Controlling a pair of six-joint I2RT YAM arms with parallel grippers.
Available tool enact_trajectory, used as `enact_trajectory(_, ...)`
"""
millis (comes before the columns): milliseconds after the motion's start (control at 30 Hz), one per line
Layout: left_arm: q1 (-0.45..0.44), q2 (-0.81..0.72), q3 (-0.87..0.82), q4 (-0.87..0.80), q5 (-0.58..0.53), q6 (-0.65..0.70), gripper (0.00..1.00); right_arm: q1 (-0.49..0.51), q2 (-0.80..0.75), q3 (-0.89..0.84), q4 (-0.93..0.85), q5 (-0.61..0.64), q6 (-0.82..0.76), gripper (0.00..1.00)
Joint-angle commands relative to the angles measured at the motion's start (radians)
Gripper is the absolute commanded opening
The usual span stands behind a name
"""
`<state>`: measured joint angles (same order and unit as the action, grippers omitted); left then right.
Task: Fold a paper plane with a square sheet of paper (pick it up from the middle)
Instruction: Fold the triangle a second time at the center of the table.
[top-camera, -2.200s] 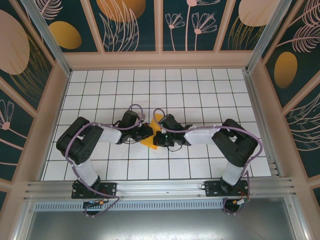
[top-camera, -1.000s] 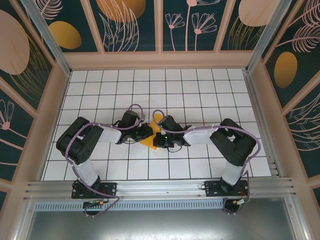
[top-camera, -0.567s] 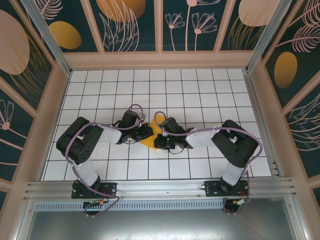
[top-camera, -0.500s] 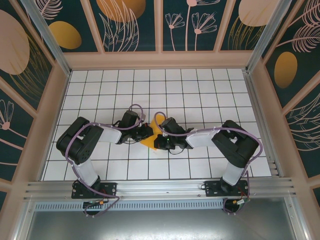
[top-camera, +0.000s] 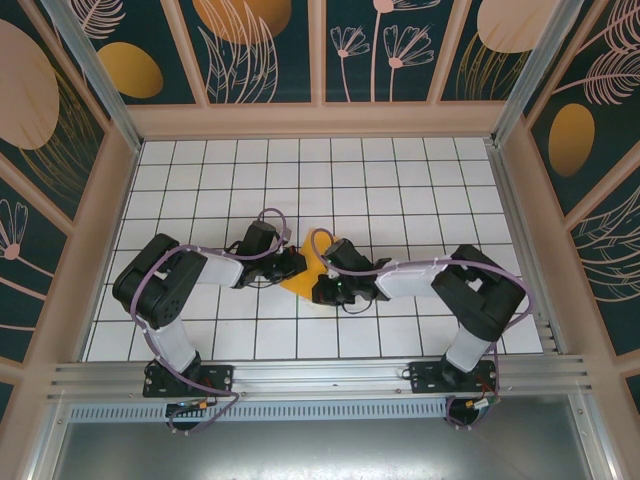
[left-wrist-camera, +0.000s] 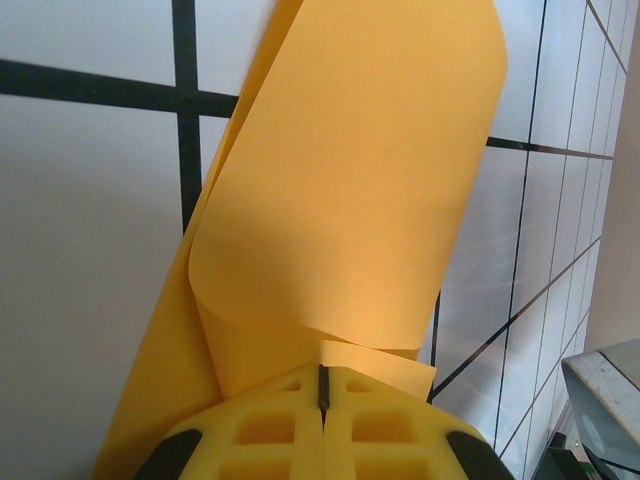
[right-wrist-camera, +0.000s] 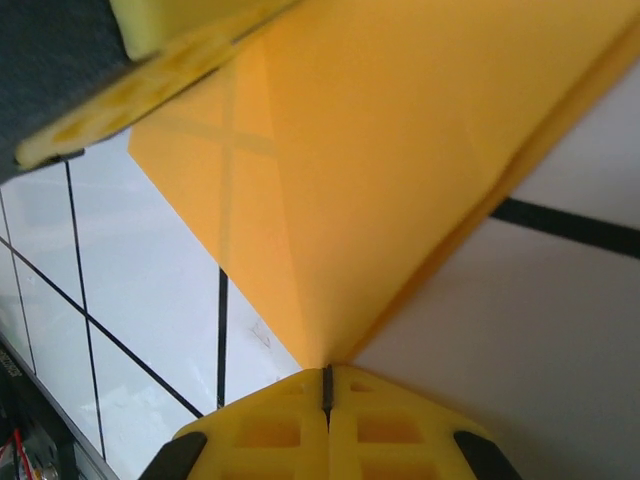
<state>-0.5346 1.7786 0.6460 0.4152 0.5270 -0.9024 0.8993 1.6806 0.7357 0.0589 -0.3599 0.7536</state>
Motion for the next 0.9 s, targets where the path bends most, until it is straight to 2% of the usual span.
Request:
enact_trajectory(0, 0.005, 0.024, -0.024, -0.055, -0.023, 0.022, 0.0, 0.011, -0.068, 0.019, -0.06, 0.012, 0.002, 0.07)
enact_trajectory(200, 0.004, 0.022, -0.023, -0.051, -0.021, 0.019, 0.0, 0.013, -0.1, 0.063, 0.011, 0.048, 0.049, 0.07)
enact_trajectory(467, 0.004, 0.022, -0.024, -0.048, -0.017, 0.017, 0.0, 0.0, 0.055, 0.134, 0.063, 0.041, 0.072, 0.07)
enact_trajectory(667, 0.004, 0.018, -0.024, -0.05, -0.018, 0.017, 0.0, -0.01, 0.081, 0.026, 0.09, -0.005, 0.088, 0.06)
enact_trajectory(867, 0.004, 0.021, -0.025, -0.049, -0.024, 0.015, 0.0, 0.009, 0.01, -0.093, 0.108, -0.041, 0.114, 0.07)
